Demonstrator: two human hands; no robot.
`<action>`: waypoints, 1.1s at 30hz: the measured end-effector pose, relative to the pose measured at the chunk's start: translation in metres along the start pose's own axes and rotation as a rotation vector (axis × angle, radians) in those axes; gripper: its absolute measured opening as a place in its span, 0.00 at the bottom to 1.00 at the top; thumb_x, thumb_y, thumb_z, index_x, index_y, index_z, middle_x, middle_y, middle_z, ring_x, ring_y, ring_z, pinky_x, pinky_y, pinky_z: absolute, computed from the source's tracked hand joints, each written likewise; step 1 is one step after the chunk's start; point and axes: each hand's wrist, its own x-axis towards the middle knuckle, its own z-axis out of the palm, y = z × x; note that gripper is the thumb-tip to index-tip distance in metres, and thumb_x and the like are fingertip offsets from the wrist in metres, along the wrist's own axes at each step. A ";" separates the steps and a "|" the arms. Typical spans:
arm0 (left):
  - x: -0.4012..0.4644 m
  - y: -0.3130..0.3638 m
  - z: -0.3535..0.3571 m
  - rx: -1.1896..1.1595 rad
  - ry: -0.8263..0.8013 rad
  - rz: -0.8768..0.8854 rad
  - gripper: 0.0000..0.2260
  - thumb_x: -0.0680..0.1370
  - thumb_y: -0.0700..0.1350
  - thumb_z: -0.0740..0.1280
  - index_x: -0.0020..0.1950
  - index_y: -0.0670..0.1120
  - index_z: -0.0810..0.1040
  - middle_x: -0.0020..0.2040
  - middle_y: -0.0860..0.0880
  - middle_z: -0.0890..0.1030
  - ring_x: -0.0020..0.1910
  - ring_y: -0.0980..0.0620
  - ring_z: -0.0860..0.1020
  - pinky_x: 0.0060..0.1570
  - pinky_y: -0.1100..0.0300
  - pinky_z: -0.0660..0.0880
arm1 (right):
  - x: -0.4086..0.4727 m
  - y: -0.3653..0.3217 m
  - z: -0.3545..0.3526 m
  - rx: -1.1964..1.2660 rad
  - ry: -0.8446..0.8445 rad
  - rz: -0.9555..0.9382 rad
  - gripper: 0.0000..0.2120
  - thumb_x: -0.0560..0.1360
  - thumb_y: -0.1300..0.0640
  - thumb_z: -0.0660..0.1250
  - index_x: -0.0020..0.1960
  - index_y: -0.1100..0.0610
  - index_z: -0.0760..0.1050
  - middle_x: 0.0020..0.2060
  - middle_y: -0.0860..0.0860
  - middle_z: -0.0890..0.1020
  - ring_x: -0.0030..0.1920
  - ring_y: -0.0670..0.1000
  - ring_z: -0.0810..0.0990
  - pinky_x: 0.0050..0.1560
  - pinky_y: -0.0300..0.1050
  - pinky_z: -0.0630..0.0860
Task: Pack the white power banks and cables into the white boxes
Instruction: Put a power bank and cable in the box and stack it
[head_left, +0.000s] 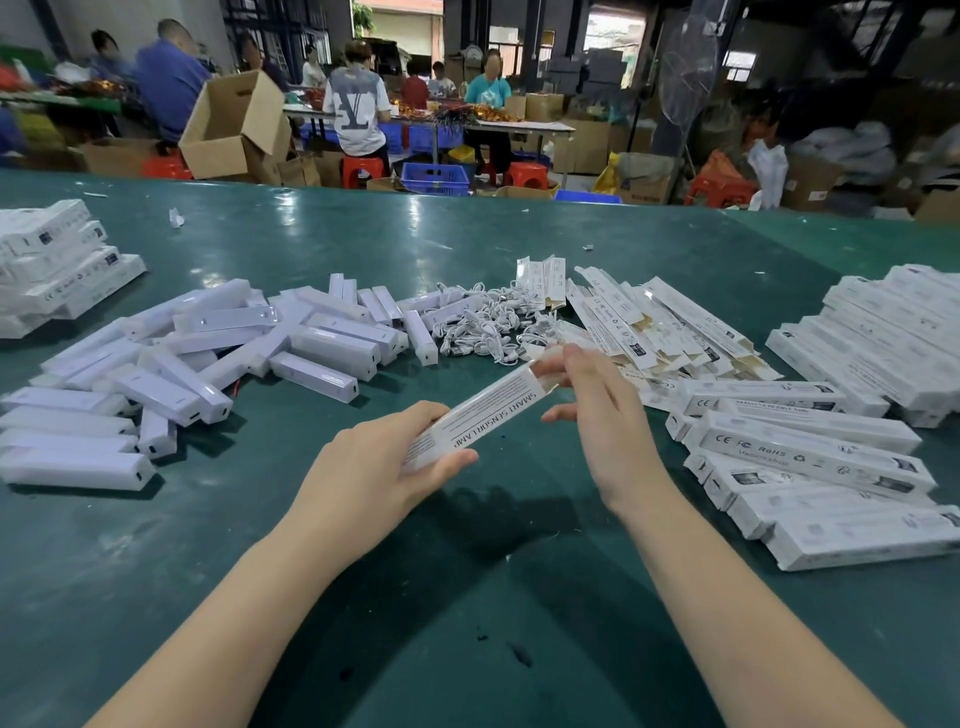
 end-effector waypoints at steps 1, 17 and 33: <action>0.000 0.000 0.000 -0.007 0.002 -0.002 0.19 0.71 0.68 0.57 0.58 0.62 0.72 0.42 0.60 0.78 0.41 0.57 0.76 0.44 0.56 0.74 | 0.001 0.001 -0.001 0.033 -0.004 0.009 0.17 0.83 0.56 0.56 0.43 0.47 0.81 0.54 0.53 0.81 0.56 0.51 0.79 0.42 0.38 0.78; 0.003 -0.008 0.003 -0.221 0.251 -0.120 0.15 0.73 0.67 0.58 0.52 0.61 0.73 0.31 0.55 0.76 0.32 0.53 0.77 0.32 0.54 0.74 | 0.019 0.026 -0.004 -0.403 -0.088 0.045 0.16 0.77 0.65 0.62 0.59 0.47 0.75 0.61 0.50 0.77 0.52 0.42 0.77 0.52 0.29 0.71; 0.004 -0.012 -0.004 -0.197 0.334 -0.160 0.14 0.74 0.67 0.56 0.53 0.61 0.71 0.34 0.66 0.76 0.32 0.59 0.74 0.30 0.59 0.64 | 0.115 0.058 0.033 -1.347 -0.379 -0.060 0.23 0.75 0.63 0.60 0.70 0.55 0.66 0.57 0.55 0.78 0.60 0.59 0.72 0.64 0.51 0.64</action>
